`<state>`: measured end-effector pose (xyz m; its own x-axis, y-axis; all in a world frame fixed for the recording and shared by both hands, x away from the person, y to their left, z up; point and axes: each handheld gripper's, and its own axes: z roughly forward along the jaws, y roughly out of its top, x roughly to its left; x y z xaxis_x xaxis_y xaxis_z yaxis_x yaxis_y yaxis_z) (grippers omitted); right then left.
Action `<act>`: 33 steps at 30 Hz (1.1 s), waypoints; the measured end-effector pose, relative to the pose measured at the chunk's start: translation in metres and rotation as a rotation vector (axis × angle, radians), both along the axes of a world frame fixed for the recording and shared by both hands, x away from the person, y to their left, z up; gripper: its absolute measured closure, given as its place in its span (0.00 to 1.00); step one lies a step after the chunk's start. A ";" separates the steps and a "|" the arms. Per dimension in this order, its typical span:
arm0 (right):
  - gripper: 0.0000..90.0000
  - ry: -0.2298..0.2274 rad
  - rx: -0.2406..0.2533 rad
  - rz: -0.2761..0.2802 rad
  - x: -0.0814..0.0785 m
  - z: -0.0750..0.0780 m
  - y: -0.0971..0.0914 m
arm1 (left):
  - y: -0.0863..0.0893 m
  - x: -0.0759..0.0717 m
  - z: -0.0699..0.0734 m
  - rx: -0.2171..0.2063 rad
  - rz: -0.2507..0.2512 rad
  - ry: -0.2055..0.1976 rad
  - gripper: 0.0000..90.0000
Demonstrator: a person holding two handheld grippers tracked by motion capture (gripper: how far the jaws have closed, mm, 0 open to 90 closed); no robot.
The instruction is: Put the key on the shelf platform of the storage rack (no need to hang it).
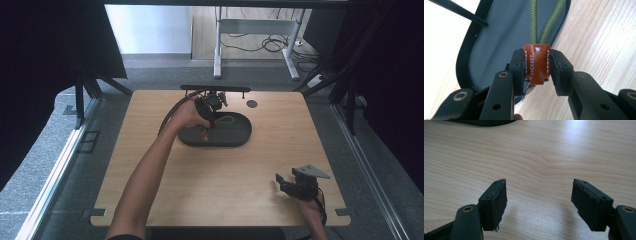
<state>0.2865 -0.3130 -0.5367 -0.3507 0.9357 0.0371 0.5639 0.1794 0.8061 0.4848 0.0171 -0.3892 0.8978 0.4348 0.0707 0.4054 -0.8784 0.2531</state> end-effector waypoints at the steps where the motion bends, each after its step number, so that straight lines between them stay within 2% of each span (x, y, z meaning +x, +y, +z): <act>1: 0.32 0.000 0.000 0.000 0.000 0.000 0.000 | 0.000 0.000 -0.001 0.000 0.001 0.000 0.74; 17: 0.32 0.002 -0.005 0.000 0.000 0.000 0.000 | 0.006 0.010 -0.021 0.001 0.052 -0.001 0.74; 25: 0.32 0.002 -0.009 0.002 0.000 0.000 0.001 | 0.006 0.011 -0.034 0.014 0.051 0.013 0.73; 33: 0.32 0.004 -0.010 0.005 0.001 0.000 0.001 | 0.007 0.010 -0.039 0.020 0.052 0.023 0.72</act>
